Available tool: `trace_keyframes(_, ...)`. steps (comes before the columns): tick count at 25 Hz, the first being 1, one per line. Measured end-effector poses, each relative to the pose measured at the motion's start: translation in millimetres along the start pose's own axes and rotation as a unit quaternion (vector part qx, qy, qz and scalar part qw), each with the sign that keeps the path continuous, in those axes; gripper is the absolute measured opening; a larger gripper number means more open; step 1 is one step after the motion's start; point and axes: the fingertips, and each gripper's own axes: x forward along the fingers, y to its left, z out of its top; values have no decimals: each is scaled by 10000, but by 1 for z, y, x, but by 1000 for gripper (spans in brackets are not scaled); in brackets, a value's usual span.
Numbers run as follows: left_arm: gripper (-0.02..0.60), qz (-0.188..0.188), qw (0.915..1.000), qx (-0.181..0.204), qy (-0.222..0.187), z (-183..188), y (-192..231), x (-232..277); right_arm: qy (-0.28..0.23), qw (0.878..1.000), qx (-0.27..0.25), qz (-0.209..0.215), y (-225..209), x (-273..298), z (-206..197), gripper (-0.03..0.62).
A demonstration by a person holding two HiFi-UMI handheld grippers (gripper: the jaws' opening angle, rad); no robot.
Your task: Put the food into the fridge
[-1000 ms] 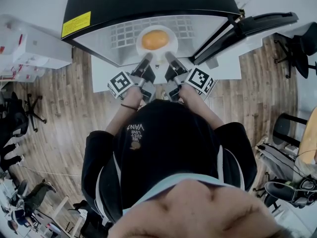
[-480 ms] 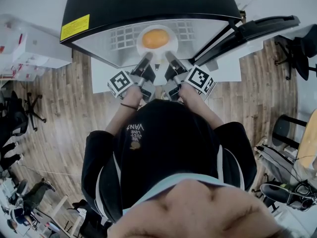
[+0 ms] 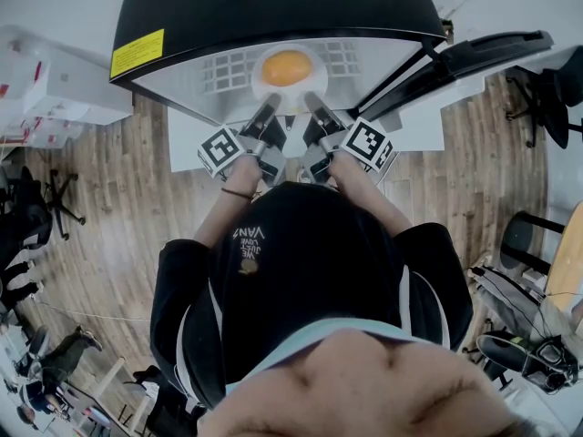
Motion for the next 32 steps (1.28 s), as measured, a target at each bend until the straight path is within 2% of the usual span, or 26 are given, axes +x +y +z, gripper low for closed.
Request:
trace_keyframes(8, 34, -194, 9998, -63, 53, 1, -5, 5, -60, 10000, -42, 27, 3, 2, 5, 20)
trace_keyframes(12, 34, -133, 9999, 22, 73, 2, 0, 5, -70, 9999, -87, 22, 4, 2, 8, 20)
trace_keyframes(15, 34, -122, 9999, -62, 55, 2, 1, 5, -65, 9999, -131, 26, 4, 4, 9, 21)
trace_keyframes(23, 34, -245, 9996, -42, 95, 4, -4, 10, -61, 9996, -263, -77, 2, 7, 14, 23)
trace_keyframes(32, 44, -402, 9991, -83, 60, 7, -11, 15, -66, 9993, -376, 62, 8, 11, 18, 35)
